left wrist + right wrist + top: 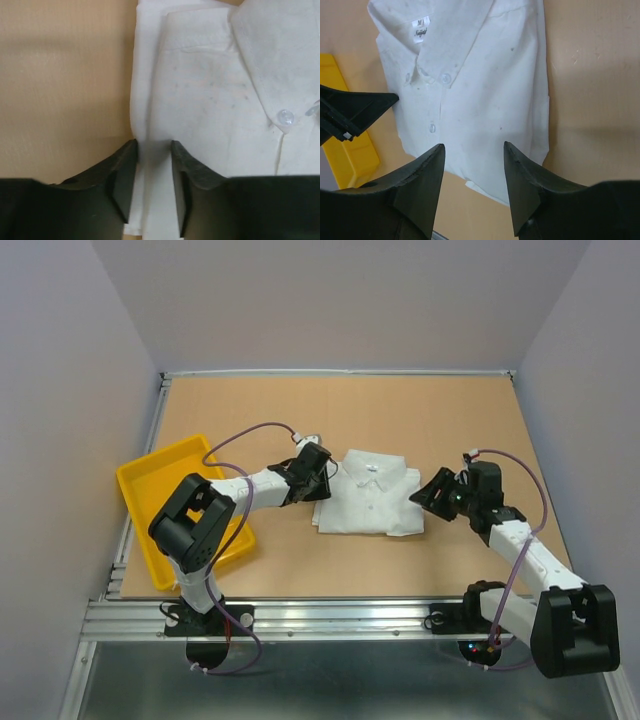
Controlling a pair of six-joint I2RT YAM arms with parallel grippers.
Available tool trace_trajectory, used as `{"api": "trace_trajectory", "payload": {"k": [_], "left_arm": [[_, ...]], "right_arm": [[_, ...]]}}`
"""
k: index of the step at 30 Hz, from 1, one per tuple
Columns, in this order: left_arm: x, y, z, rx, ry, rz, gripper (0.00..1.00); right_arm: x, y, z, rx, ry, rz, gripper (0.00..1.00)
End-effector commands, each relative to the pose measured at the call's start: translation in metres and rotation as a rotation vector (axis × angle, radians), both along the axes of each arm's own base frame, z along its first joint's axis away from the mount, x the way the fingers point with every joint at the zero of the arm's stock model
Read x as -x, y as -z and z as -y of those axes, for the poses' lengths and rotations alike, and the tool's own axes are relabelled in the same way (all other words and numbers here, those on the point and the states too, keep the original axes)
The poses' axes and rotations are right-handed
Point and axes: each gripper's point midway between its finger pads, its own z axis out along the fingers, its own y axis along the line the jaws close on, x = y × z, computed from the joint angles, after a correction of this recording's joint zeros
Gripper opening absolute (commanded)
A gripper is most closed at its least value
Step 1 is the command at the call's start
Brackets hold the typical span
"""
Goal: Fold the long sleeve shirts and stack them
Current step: Fold the shirt
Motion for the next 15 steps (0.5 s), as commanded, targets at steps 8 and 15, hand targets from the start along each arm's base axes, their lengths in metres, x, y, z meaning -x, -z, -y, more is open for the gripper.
{"api": "trace_trajectory", "payload": {"k": [8,15], "left_arm": [[0.002,0.000,0.006,0.060,-0.009,-0.007,0.07],[0.012,-0.002,0.013,0.157,-0.018,-0.026,0.06]], "right_arm": [[0.010,-0.014,-0.015,-0.069,-0.041,0.036,0.39],[0.015,0.002,-0.019,-0.084,-0.043,-0.010,0.38]]}}
